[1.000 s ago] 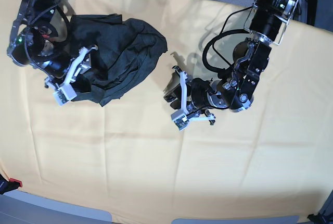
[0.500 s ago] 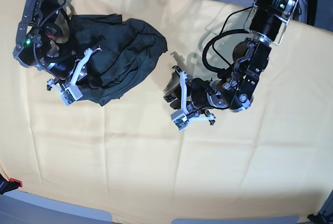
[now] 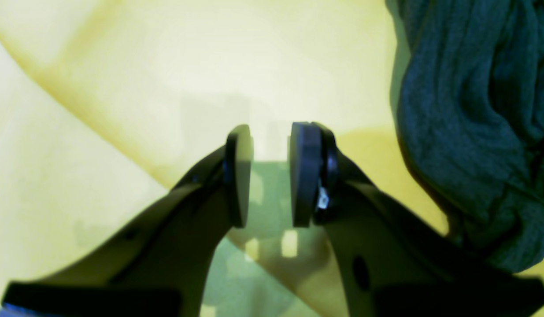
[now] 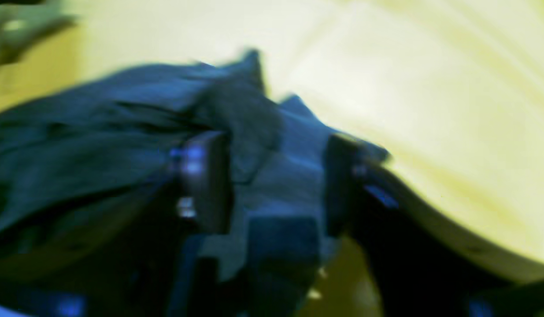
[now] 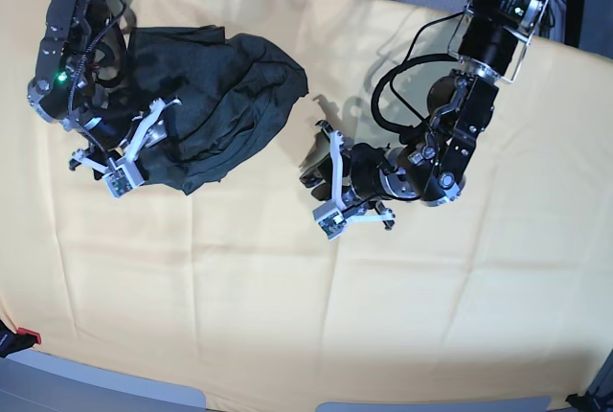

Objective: Fold the T-shirt properly
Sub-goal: 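Grasp the bunched shirt end with the right gripper and lift it, then fold the held end over the shirt toward the left gripper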

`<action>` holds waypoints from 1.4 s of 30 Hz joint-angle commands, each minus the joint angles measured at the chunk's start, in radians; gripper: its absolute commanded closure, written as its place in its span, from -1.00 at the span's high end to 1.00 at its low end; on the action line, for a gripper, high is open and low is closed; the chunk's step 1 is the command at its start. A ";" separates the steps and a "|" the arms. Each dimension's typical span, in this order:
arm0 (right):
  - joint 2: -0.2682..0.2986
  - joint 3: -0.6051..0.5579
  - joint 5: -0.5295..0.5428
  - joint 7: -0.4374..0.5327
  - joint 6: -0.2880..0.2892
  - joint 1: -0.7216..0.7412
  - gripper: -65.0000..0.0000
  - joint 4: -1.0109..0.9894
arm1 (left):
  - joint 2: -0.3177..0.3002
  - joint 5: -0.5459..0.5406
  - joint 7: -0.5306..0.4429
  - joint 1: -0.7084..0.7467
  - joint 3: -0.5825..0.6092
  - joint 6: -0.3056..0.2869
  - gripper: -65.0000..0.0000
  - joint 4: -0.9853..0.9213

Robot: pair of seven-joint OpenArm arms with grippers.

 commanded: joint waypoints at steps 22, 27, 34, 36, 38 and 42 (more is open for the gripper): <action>0.007 0.003 0.121 0.097 0.064 0.011 -1.00 0.015 | 0.000 -0.027 -0.023 -0.025 -0.005 0.001 -0.45 0.014; -0.007 0.003 0.165 0.183 0.064 0.014 -1.00 0.015 | 0.000 -0.027 -0.022 -0.025 -0.005 0.001 -0.45 0.014; -0.048 -0.105 0.086 0.182 0.064 0.052 -1.00 0.015 | 0.001 -0.058 -0.022 -0.025 -0.005 0.000 -0.45 0.014; -0.048 -0.160 0.013 0.182 0.064 0.078 -1.00 0.015 | 0.000 -0.058 -0.022 -0.025 -0.005 0.000 -0.45 0.014; -0.048 -0.204 -0.033 0.182 0.064 0.101 -1.00 0.015 | 0.000 -0.058 -0.016 -0.025 -0.005 0.000 -0.45 0.014; -0.053 -0.272 -0.038 0.208 0.062 0.131 -1.00 0.010 | 0.000 -0.058 0.009 -0.025 -0.005 0.000 -0.45 0.014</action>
